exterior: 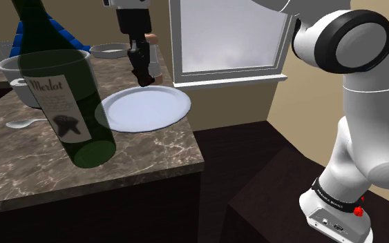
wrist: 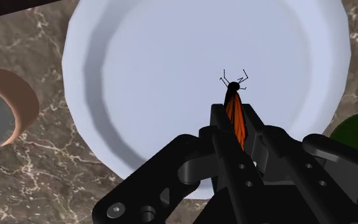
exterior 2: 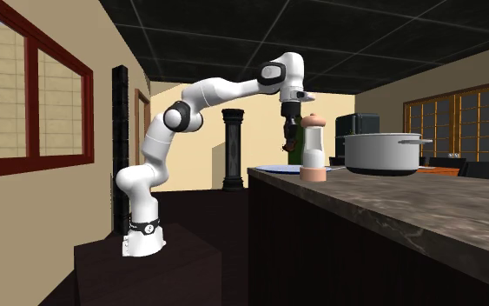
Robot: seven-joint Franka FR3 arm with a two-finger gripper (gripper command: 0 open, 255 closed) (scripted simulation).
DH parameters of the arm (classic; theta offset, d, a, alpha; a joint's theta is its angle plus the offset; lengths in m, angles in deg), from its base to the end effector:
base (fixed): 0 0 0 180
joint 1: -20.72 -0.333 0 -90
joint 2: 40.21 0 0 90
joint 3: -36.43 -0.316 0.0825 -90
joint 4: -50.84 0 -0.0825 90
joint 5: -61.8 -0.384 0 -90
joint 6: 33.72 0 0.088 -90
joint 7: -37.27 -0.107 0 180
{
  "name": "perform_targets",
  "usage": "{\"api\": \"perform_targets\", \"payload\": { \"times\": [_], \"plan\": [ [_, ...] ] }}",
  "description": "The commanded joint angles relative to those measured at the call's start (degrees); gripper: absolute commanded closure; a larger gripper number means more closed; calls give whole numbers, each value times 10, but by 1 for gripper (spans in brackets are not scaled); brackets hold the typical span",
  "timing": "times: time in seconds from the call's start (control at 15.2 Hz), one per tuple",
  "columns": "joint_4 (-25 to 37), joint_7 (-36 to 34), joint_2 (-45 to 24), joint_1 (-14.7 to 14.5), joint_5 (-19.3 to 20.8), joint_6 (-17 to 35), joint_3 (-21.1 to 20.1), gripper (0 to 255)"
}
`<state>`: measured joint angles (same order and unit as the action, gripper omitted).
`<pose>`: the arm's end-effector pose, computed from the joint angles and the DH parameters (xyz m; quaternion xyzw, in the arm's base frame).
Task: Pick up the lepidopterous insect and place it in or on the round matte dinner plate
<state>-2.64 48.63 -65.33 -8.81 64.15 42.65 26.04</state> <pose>0.5238 0.3873 0.6335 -0.9065 -0.4215 0.0203 0.0139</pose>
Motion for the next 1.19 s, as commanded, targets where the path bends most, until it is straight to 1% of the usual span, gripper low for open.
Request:
{"api": "perform_targets", "payload": {
  "times": [0.0, 0.33, 0.59, 1.06, 1.12],
  "plan": [
    [-41, 0, 15, 3, -2, 26, 0, 255],
    [-121, 2, 41, 9, -7, 80, 0, 255],
    [-169, 3, 53, 12, -9, 116, 0, 255],
    [-168, 3, 53, 12, -9, 116, 0, 255],
    [-168, 3, 53, 12, -9, 116, 0, 0]
  ]
}}
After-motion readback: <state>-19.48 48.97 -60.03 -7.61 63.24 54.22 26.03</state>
